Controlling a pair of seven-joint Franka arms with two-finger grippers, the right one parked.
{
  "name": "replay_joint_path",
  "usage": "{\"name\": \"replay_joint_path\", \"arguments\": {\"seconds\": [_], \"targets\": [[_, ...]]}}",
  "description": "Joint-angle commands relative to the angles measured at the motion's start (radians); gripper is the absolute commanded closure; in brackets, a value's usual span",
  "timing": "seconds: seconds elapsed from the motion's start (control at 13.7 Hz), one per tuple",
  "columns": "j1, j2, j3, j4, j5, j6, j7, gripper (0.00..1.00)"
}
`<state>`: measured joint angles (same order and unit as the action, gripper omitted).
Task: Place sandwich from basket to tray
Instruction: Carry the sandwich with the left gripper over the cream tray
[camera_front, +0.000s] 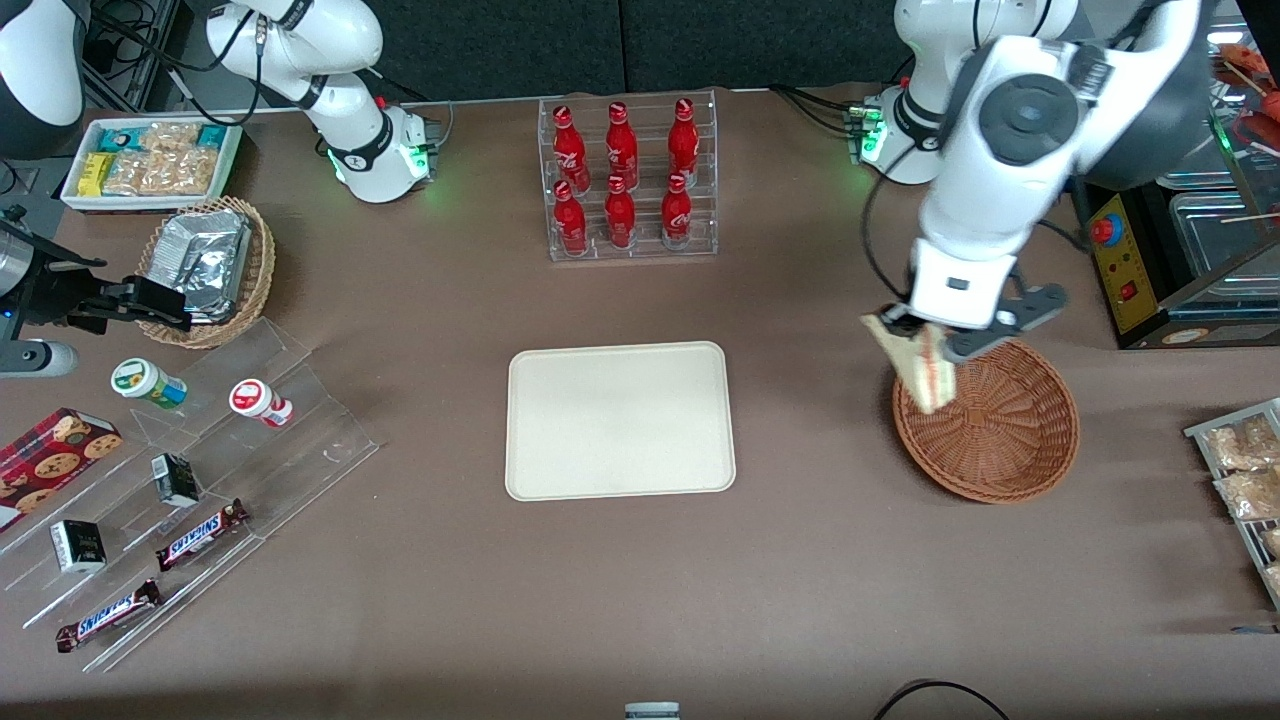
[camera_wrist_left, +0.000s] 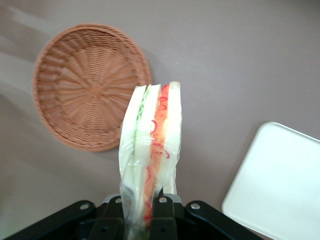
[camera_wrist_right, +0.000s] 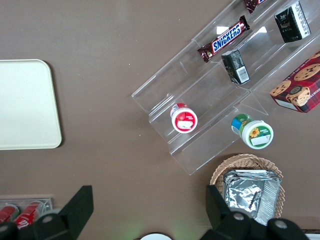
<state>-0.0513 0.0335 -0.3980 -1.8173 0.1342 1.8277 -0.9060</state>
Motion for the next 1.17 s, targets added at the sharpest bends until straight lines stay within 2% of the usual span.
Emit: {"name": "replay_joint_path", "arguments": {"seconds": [0.0,0.29,0.44,0.66,0.95,1.09], "targets": [[-0.001,0.068,-0.091,0.088,0.007,-0.034,-0.063,0.97],[-0.001,0.169,-0.205,0.142,0.022,-0.022,-0.134,0.96],[-0.022,0.233,-0.257,0.176,0.074,-0.022,-0.155,0.95],[-0.107,0.324,-0.257,0.210,0.148,-0.015,-0.202,0.96],[-0.209,0.439,-0.254,0.217,0.231,0.100,-0.220,0.96],[-0.248,0.505,-0.252,0.220,0.310,0.155,-0.257,0.96]]}}
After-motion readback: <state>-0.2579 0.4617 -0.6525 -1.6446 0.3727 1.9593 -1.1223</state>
